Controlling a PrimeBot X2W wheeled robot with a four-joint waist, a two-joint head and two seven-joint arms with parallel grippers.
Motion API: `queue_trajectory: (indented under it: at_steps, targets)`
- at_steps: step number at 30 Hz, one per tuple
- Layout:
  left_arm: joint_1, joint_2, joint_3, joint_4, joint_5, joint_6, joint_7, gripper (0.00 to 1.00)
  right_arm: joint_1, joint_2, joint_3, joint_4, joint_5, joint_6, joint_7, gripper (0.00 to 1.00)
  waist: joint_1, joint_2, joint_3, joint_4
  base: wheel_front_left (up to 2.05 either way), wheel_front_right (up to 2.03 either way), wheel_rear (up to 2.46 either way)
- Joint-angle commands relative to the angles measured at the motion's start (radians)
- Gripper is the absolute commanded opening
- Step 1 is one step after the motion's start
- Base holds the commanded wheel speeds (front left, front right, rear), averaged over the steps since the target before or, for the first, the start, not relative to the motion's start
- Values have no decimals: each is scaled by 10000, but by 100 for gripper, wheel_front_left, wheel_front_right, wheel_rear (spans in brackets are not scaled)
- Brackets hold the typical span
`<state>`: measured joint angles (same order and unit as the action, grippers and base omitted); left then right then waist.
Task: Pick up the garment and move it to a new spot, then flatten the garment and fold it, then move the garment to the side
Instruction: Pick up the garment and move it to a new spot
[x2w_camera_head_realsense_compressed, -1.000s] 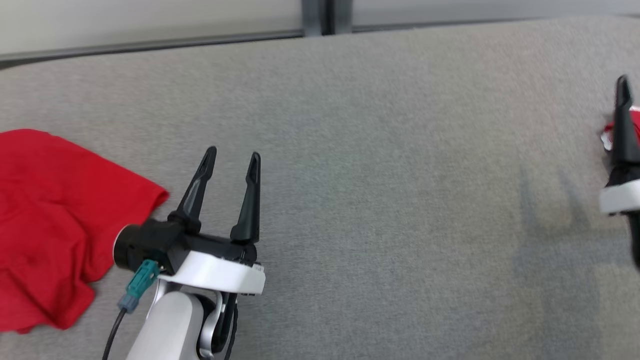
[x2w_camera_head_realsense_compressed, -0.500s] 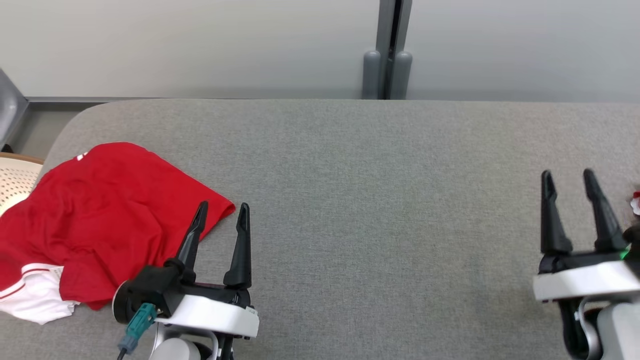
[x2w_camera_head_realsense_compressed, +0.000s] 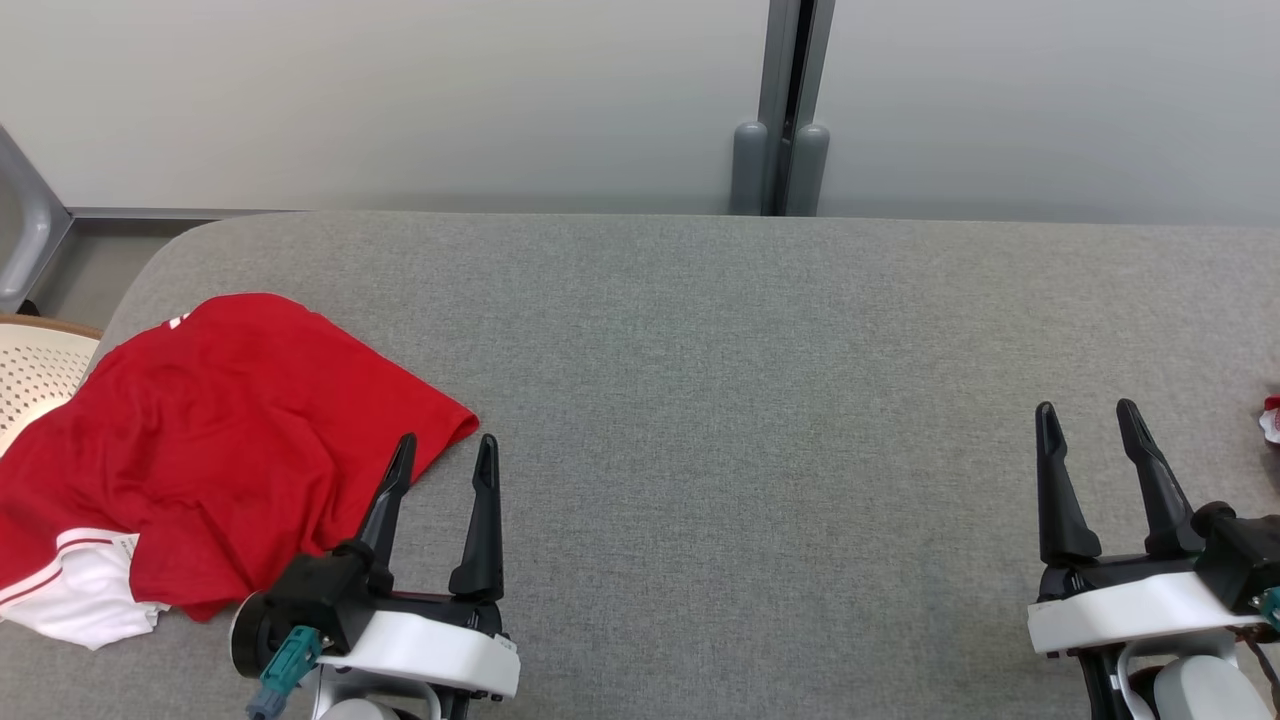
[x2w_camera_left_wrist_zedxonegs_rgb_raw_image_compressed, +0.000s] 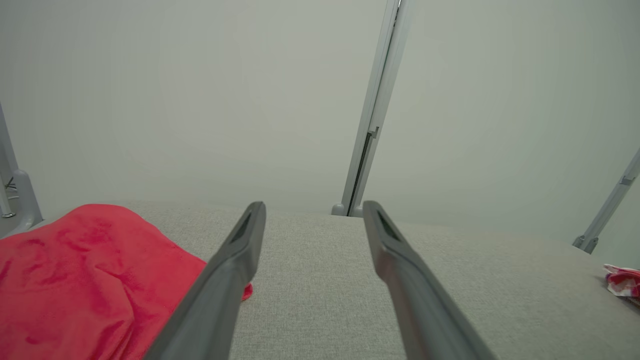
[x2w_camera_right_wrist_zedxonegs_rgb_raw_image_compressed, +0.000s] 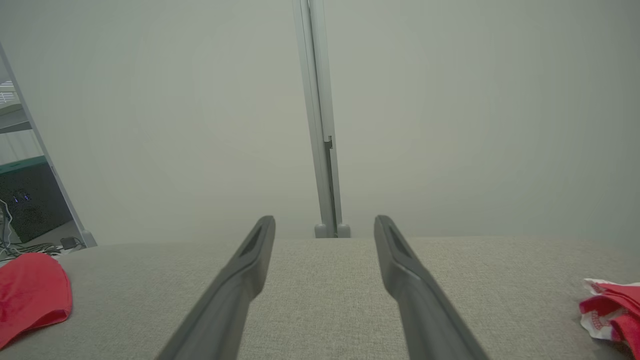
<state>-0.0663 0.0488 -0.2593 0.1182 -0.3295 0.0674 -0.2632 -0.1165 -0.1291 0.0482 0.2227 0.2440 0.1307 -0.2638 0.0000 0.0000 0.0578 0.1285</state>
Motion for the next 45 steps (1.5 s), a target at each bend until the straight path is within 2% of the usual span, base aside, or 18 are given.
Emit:
queue_trajectory:
  at_steps: [1,9,26,35,45]
  targets:
    - [-30,35,31,7,-32,62,-21,100,59,-55,-5,16,1,-1,-10,100,0,0,-3,7,0,0,0]
    - [-183,39,-83,29,13,48,-21,100,19,-79,188,73,114,-1,-10,100,0,0,-98,670,0,0,0]
    - [176,35,246,-46,102,108,-20,100,-54,-16,1019,515,240,-1,-10,100,0,0,-187,3783,0,0,0]
    - [387,36,649,-431,76,329,-20,100,-720,-73,1876,906,443,-1,-10,100,0,0,109,4015,0,0,0]
    - [388,35,755,-492,98,359,-20,100,-907,-177,2058,1113,689,-1,-10,100,0,0,135,4027,0,0,0]
